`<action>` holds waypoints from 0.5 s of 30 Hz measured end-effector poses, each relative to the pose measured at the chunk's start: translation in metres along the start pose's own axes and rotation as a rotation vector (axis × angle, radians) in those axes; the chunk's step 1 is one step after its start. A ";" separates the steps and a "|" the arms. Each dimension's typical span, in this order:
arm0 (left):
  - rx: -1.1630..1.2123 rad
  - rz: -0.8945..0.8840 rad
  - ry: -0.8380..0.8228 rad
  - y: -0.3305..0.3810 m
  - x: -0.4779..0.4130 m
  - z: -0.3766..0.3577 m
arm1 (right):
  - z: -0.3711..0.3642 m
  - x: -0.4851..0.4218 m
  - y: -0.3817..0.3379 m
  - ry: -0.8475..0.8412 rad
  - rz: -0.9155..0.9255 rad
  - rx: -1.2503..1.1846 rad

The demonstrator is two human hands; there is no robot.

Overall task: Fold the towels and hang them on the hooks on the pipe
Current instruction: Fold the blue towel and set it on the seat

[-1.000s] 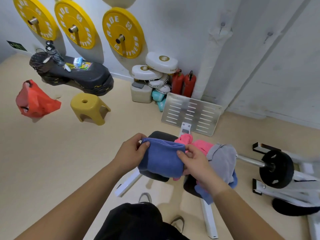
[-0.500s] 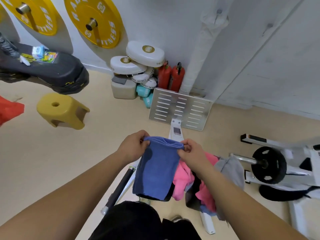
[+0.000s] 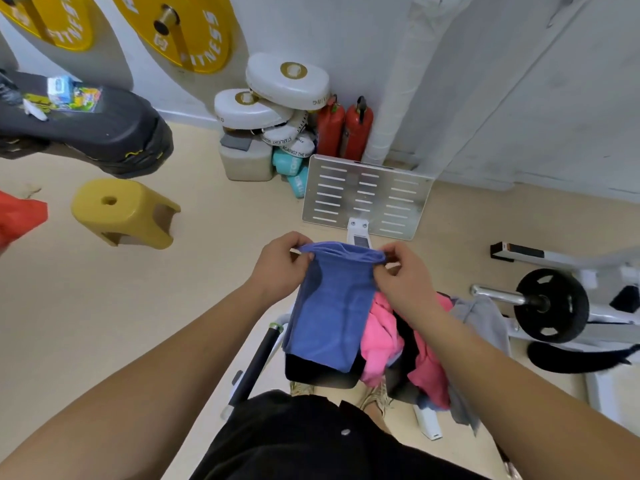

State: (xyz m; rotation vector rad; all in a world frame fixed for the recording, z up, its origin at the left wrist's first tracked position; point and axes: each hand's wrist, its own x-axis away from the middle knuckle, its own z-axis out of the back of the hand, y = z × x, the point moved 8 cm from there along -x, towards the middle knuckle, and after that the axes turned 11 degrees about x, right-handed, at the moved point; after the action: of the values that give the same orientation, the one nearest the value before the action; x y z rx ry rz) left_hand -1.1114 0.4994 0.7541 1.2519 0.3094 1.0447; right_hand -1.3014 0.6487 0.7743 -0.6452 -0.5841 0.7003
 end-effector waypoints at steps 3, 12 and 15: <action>-0.006 0.028 -0.076 -0.027 0.030 -0.005 | -0.027 0.031 0.017 -0.205 0.028 0.129; -0.325 -0.019 -0.316 -0.099 0.096 -0.029 | -0.087 0.094 0.068 -0.501 0.292 0.632; -0.459 -0.078 -0.390 -0.108 0.102 -0.039 | -0.103 0.105 0.080 -0.486 0.342 0.789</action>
State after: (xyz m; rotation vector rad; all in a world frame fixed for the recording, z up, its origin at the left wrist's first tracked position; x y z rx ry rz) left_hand -1.0332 0.6089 0.6794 0.9873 -0.1746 0.7281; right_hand -1.1977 0.7385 0.6784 0.1825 -0.5822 1.3324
